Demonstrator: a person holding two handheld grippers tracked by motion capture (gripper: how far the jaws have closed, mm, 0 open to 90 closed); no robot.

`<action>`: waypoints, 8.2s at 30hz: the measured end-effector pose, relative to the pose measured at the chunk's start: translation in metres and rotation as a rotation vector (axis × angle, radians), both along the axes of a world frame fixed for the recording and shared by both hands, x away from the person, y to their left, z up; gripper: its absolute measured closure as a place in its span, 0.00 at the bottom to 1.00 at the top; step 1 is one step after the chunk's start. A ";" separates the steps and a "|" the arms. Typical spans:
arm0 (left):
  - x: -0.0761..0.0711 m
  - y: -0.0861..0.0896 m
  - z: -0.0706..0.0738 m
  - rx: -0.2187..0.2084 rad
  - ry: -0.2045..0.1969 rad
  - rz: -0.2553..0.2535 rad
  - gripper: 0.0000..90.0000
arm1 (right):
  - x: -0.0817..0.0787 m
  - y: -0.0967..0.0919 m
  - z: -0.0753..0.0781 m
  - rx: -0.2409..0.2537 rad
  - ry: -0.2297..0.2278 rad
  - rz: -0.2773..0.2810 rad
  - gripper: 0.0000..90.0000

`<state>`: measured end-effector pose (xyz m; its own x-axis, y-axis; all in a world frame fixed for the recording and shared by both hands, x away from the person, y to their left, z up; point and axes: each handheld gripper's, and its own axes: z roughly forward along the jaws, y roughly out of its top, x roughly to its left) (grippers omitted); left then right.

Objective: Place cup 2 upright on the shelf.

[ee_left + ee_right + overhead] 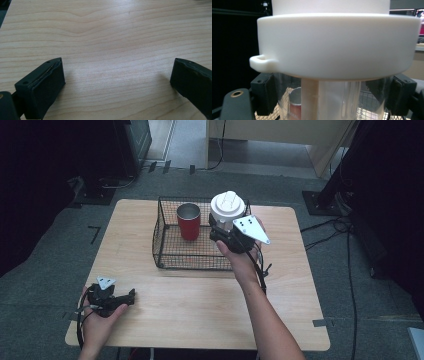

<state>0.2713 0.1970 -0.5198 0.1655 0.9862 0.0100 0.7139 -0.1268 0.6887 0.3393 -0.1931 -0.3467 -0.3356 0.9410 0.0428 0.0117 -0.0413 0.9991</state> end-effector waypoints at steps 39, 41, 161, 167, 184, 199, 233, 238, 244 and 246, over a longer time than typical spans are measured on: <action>0.000 0.000 0.000 0.001 0.000 -0.001 0.00 | 0.089 0.006 -0.051 -0.011 0.094 -0.041 0.18; 0.000 0.000 0.000 0.001 0.000 -0.001 0.00 | 0.092 0.006 -0.053 -0.010 0.108 -0.042 0.18; 0.000 0.000 0.000 0.000 0.000 0.000 0.00 | 0.114 0.000 -0.077 -0.252 0.402 0.032 0.09; 0.000 0.000 0.000 0.000 0.000 0.000 0.00 | 0.113 -0.003 -0.076 -0.242 0.403 0.044 0.00; 0.000 0.000 0.000 0.000 0.000 0.000 0.00 | 0.106 -0.006 -0.059 -0.184 0.329 0.047 0.00; 0.000 0.000 0.000 0.000 0.000 0.000 0.00 | 0.096 -0.002 -0.044 -0.143 0.282 0.022 0.00; 0.000 0.000 0.000 0.000 -0.001 0.000 0.00 | 0.045 -0.023 -0.011 -0.130 0.152 -0.015 0.00; 0.000 0.000 0.000 0.000 -0.001 0.000 0.00 | 0.035 -0.032 -0.013 -0.128 0.143 -0.018 0.00; 0.000 0.000 0.000 0.000 -0.001 0.000 0.00 | 0.024 -0.043 -0.019 -0.118 0.142 -0.022 0.00; 0.000 0.000 0.000 0.000 -0.001 0.000 0.00 | 0.020 -0.047 -0.021 -0.114 0.142 -0.023 0.00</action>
<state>0.2714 0.1970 -0.5199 0.1653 0.9862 0.0104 0.7132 -0.1268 0.6894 0.3596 -0.2402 -0.3674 -0.3119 0.9499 -0.0195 0.1531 0.0705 0.9857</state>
